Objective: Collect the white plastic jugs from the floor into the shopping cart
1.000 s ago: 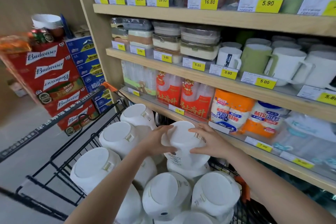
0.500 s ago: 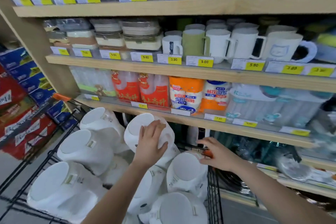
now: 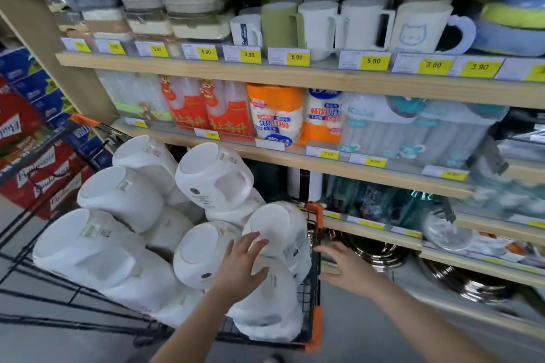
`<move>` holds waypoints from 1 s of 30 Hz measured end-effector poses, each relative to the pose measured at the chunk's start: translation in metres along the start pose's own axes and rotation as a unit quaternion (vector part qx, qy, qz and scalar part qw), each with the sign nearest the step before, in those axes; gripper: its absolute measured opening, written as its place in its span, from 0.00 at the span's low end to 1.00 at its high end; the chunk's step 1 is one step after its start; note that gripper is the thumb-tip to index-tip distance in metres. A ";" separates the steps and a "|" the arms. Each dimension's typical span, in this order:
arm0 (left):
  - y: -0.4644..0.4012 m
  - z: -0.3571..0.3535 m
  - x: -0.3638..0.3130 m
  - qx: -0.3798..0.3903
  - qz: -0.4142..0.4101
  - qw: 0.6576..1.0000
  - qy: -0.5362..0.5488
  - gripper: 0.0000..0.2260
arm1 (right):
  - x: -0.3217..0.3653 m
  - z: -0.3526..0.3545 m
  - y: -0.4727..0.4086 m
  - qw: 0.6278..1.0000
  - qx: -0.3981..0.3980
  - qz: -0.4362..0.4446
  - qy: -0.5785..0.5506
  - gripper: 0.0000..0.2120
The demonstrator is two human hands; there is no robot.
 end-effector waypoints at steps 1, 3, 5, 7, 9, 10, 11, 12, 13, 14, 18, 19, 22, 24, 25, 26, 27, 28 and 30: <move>0.006 -0.009 -0.003 0.017 -0.001 1.000 -0.011 0.23 | -0.005 -0.009 0.007 1.000 0.009 -0.011 -0.005 0.29; 0.015 -0.025 -0.012 0.061 0.007 0.998 -0.006 0.23 | -0.015 -0.021 0.022 0.999 0.016 -0.030 -0.023 0.28; 0.017 -0.034 -0.029 0.087 -0.019 0.996 -0.003 0.23 | -0.024 -0.027 0.037 0.998 0.015 -0.052 -0.042 0.28; 0.009 -0.041 -0.047 0.093 -0.083 0.992 -0.015 0.21 | -0.035 -0.028 0.054 0.995 0.010 -0.082 -0.053 0.28; -0.009 -0.048 -0.071 0.088 -0.138 0.986 -0.028 0.19 | -0.051 -0.026 0.074 0.990 -0.016 -0.121 -0.076 0.28; -0.020 -0.051 -0.087 0.082 -0.154 0.984 -0.030 0.18 | -0.060 -0.025 0.086 0.986 -0.033 -0.139 -0.085 0.27; -0.030 -0.054 -0.103 0.080 -0.161 0.983 -0.024 0.18 | -0.071 -0.025 0.100 0.981 -0.047 -0.160 -0.096 0.27; -0.038 -0.058 -0.123 0.099 -0.166 0.981 -0.003 0.20 | -0.081 -0.025 0.115 0.975 -0.059 -0.184 -0.108 0.26; -0.044 -0.062 -0.143 0.123 -0.166 0.978 0.016 0.22 | -0.091 -0.025 0.131 0.967 -0.068 -0.209 -0.125 0.25; -0.050 -0.070 -0.162 0.167 -0.162 0.972 0.026 0.25 | -0.100 -0.023 0.149 0.959 -0.074 -0.234 -0.143 0.25; -0.069 -0.103 -0.243 0.264 -0.214 0.940 0.033 0.22 | -0.142 -0.011 0.227 0.928 -0.084 -0.323 -0.163 0.20; -0.074 -0.111 -0.267 0.273 -0.223 0.935 0.038 0.21 | -0.155 -0.007 0.248 0.919 -0.094 -0.345 -0.165 0.20; -0.086 -0.137 -0.351 0.297 -0.255 0.918 0.061 0.21 | -0.196 0.005 0.317 0.890 -0.130 -0.388 -0.200 0.19; -0.092 -0.157 -0.416 0.316 -0.276 0.905 0.071 0.21 | -0.227 0.017 0.367 0.877 -0.146 -0.408 -0.208 0.19; -0.093 -0.168 -0.452 0.327 -0.285 0.898 0.076 0.21 | -0.243 0.024 0.395 0.868 -0.156 -0.421 -0.213 0.19; -0.093 -0.180 -0.490 0.337 -0.294 0.891 0.077 0.21 | -0.261 0.032 0.423 0.860 -0.166 -0.432 -0.216 0.19; -0.093 -0.191 -0.529 0.338 -0.305 0.887 0.080 0.21 | -0.280 0.040 0.452 0.852 -0.176 -0.443 -0.218 0.19; -0.091 -0.203 -0.567 0.340 -0.312 0.883 0.087 0.21 | -0.298 0.048 0.483 0.845 -0.185 -0.452 -0.218 0.20; -0.083 -0.222 -0.647 0.349 -0.322 0.874 0.106 0.21 | -0.337 0.065 0.547 0.832 -0.203 -0.467 -0.218 0.21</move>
Point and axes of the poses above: each hand's wrist, its own y-axis away from the middle knuckle, its own z-axis out of the back of the hand, x = y × z, the point moved 3 cm from there along -y, towards the middle knuckle, and after that the axes turned 2 degrees about z, right-handed, at the moved point
